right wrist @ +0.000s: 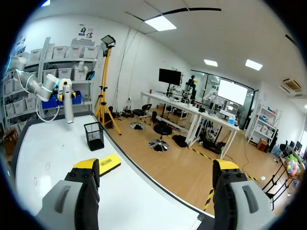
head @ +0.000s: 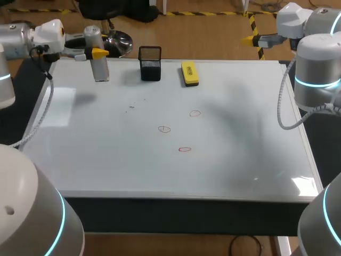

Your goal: Pick up the inspection probe, press it on each red-marked spot on the whiteboard one by one, put down the probe, pick up the eraser, and wipe off all the red marks.

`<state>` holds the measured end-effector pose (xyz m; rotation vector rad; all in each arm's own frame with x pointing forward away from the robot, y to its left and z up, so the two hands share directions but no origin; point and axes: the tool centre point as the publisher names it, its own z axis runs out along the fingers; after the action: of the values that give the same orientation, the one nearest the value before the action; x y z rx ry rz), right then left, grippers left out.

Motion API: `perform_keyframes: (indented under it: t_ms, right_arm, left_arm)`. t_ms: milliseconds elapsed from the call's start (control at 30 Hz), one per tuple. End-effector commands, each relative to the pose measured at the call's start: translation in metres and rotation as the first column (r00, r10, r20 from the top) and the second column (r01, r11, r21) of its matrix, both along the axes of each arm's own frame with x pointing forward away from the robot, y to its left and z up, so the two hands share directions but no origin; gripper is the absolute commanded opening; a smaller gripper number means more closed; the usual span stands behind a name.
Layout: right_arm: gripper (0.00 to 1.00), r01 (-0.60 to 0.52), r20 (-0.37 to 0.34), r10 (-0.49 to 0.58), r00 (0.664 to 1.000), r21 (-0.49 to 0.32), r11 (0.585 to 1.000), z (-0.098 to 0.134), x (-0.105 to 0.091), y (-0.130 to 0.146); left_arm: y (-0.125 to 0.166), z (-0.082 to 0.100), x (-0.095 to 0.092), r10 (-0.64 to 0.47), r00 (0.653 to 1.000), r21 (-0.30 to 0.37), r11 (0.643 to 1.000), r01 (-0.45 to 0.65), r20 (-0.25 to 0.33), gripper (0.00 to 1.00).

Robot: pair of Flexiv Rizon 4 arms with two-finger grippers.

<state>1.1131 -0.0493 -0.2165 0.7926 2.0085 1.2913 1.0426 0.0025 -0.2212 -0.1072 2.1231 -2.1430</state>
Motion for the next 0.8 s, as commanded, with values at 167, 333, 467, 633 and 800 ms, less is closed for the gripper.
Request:
perform_keyframes:
  t_ms: [167, 333, 467, 633, 800]
  right_arm:
    - [1.0, -0.001, -0.001, 0.001, 1.0, -0.001, 1.0, 0.0, 0.0004, -0.0002]
    - [1.0, -0.001, -0.001, 0.001, 1.0, -0.001, 1.0, 0.0, 0.0004, -0.0002]
    - [1.0, -0.001, -0.001, 0.001, 1.0, -0.001, 1.0, 0.0, 0.0004, -0.0002]
    - [1.0, -0.001, -0.001, 0.001, 1.0, -0.001, 1.0, 0.0, 0.0004, -0.0002]
    - [1.0, -0.001, -0.001, 0.001, 1.0, -0.001, 1.0, 0.0, 0.0004, -0.0002]
  left_arm:
    - [-0.0038, -0.0022, 0.0004, 0.012, 1.0, 0.012, 1.0, -0.012, 0.009, 0.0]
    - [-0.0057, -0.0017, 0.0004, 0.008, 1.0, 0.009, 1.0, -0.008, 0.008, 0.0]
    - [-0.0066, -0.0014, 0.0007, -0.002, 1.0, 0.017, 1.0, 0.002, -0.001, 0.0]
    - [-0.0066, -0.0014, 0.0007, -0.002, 1.0, 0.017, 1.0, 0.002, -0.001, 0.0]
    - [-0.0066, -0.0014, 0.0007, -0.002, 1.0, 0.017, 1.0, 0.002, -0.001, 0.0]
